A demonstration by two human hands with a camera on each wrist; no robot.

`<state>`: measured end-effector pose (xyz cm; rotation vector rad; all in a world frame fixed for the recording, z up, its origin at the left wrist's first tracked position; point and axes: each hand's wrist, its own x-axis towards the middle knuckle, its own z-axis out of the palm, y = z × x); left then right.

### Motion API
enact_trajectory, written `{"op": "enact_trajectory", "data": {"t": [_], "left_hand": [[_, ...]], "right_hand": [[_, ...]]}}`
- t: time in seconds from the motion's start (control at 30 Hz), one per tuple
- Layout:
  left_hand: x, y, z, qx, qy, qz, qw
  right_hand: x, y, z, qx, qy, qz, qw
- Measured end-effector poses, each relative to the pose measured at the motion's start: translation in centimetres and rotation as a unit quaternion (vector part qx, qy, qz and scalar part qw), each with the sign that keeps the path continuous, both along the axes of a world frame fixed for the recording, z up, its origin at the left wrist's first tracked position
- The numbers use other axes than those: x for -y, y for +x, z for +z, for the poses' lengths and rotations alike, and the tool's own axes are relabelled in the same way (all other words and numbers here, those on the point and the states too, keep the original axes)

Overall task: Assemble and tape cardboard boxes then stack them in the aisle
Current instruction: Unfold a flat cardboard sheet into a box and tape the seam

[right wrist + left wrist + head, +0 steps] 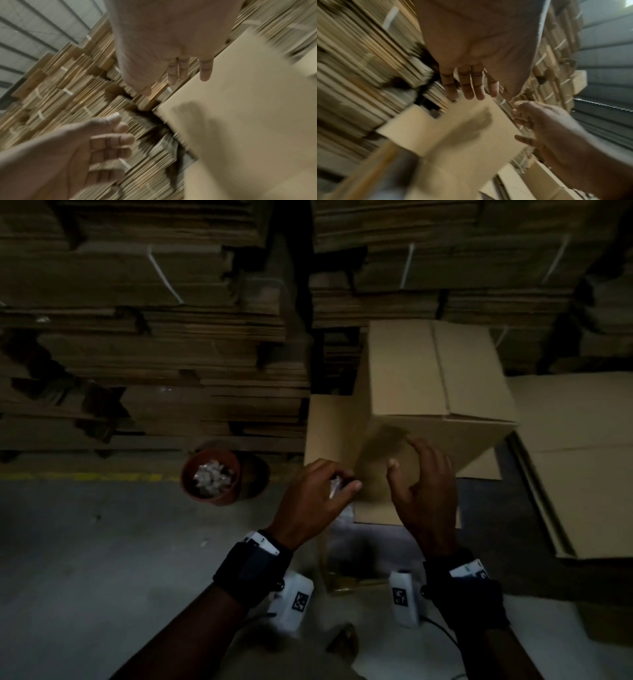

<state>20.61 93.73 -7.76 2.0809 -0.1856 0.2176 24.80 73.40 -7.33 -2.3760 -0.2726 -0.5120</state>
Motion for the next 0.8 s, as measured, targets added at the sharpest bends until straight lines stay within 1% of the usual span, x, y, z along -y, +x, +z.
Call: {"op": "enact_trajectory", "data": {"t": [0.1, 0.23, 0.37, 0.47, 0.6, 0.7, 0.73, 0.8], "left_hand": [[3.6, 1.4, 1.3, 0.017, 0.029, -0.012, 0.999], [6.7, 4.2, 2.6, 0.051, 0.059, -0.013, 0.997], [7.9, 8.4, 3.6, 0.088, 0.095, -0.025, 0.991], [8.2, 12.3, 3.9, 0.113, 0.144, -0.022, 0.983], [8.3, 15.8, 4.0, 0.106, 0.215, -0.024, 0.971], [8.4, 16.7, 4.0, 0.102, 0.237, -0.023, 0.966], [8.4, 16.8, 4.0, 0.100, 0.234, -0.022, 0.967], [8.5, 16.8, 4.4, 0.107, 0.222, -0.025, 0.969]], "right_hand": [[3.9, 0.3, 0.6, 0.014, 0.001, -0.013, 1.000], [7.6, 2.0, 1.1, 0.026, -0.020, -0.053, 0.998], [10.0, 5.3, 1.9, 0.051, -0.043, -0.056, 0.996], [10.8, 8.2, 2.6, 0.053, -0.087, -0.057, 0.993], [11.7, 11.9, 2.9, 0.015, -0.150, -0.040, 0.988], [12.5, 13.6, 3.2, -0.012, -0.177, -0.014, 0.984], [12.7, 13.9, 3.2, -0.007, -0.174, -0.004, 0.985], [12.9, 14.1, 3.6, 0.038, -0.155, 0.015, 0.987]]}}
